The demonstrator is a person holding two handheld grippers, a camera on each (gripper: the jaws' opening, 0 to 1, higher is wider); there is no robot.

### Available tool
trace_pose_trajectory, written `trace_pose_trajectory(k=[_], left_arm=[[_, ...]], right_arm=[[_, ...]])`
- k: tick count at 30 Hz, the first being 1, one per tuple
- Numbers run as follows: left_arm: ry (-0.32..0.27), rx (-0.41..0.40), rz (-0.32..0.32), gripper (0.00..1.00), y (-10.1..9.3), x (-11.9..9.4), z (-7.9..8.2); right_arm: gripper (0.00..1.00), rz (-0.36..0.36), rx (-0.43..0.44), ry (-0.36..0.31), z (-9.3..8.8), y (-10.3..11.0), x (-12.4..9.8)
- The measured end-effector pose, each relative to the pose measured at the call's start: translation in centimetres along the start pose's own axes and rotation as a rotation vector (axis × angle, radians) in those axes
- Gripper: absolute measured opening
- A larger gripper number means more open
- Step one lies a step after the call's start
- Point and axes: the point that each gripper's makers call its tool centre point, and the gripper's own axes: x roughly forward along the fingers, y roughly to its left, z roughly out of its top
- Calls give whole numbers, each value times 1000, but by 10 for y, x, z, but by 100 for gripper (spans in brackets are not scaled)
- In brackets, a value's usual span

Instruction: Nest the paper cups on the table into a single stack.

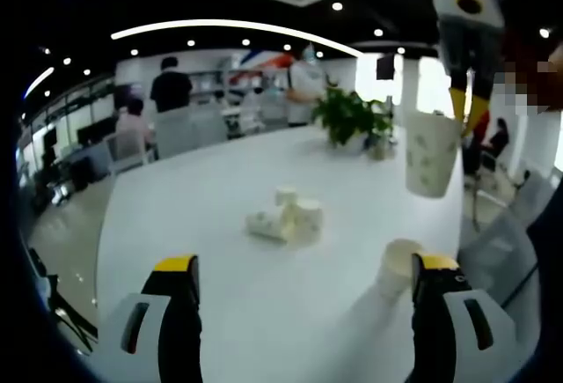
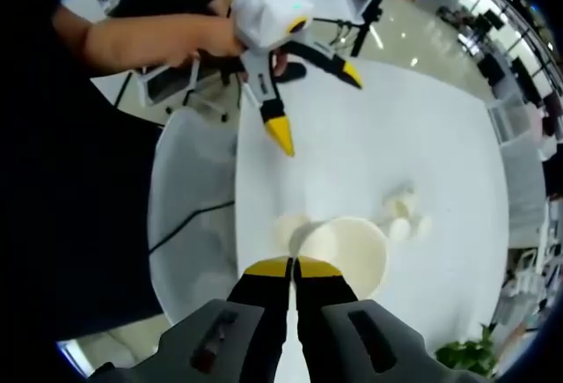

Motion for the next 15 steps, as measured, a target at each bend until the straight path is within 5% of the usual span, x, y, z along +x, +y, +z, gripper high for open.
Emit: trace_pose_trajectory(k=[15], left_arm=[[-26,-27,8,98,0,-5,3]], right_arm=[[0,28,23,-7,-4,7,28]])
